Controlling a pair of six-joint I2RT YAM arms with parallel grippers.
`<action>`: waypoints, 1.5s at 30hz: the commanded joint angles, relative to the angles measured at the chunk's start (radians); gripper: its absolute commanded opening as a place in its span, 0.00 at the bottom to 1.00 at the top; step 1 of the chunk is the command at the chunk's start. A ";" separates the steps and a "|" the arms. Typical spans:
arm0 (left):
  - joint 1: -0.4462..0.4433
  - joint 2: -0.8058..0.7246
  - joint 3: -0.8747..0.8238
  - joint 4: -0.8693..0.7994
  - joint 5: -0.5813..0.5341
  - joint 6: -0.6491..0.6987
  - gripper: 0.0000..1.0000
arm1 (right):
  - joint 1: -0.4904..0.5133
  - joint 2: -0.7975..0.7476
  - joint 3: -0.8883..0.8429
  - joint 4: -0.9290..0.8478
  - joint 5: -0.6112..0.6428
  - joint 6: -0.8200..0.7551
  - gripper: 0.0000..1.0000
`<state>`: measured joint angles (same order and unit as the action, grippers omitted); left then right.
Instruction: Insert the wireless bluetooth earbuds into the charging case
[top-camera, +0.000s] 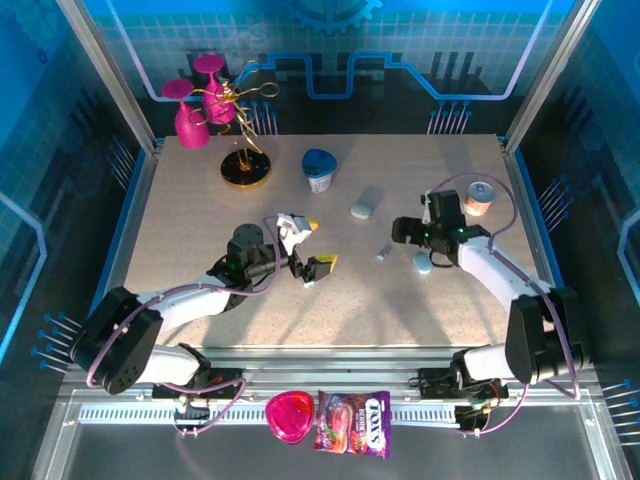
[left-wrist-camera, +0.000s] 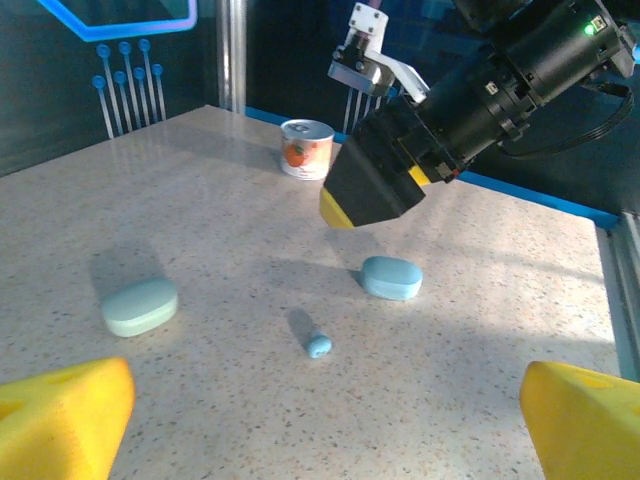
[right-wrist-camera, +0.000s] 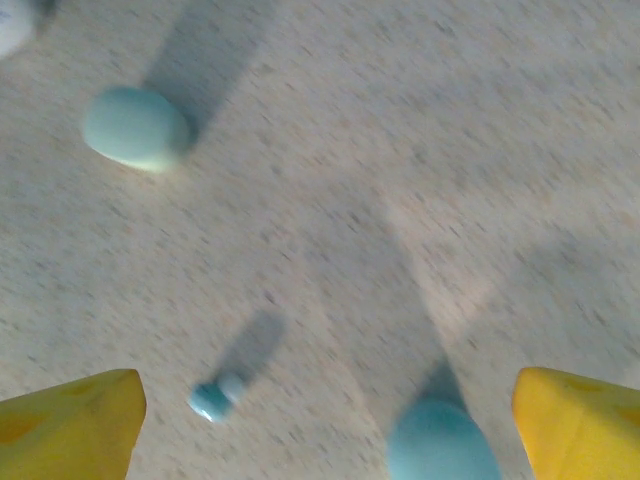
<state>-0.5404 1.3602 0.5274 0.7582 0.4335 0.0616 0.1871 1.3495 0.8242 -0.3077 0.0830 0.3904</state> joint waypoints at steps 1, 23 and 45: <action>-0.011 0.033 0.047 0.087 0.073 0.011 0.99 | -0.028 -0.048 -0.066 -0.092 0.012 -0.010 0.95; -0.025 0.004 0.048 0.068 0.071 0.018 0.99 | 0.047 0.121 -0.135 0.039 -0.014 0.058 0.68; -0.027 0.004 0.048 0.072 0.057 -0.002 0.99 | 0.085 0.030 -0.138 0.013 0.058 0.022 0.35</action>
<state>-0.5598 1.3884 0.5716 0.8204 0.4877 0.0586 0.2493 1.4456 0.6857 -0.2794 0.1318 0.4660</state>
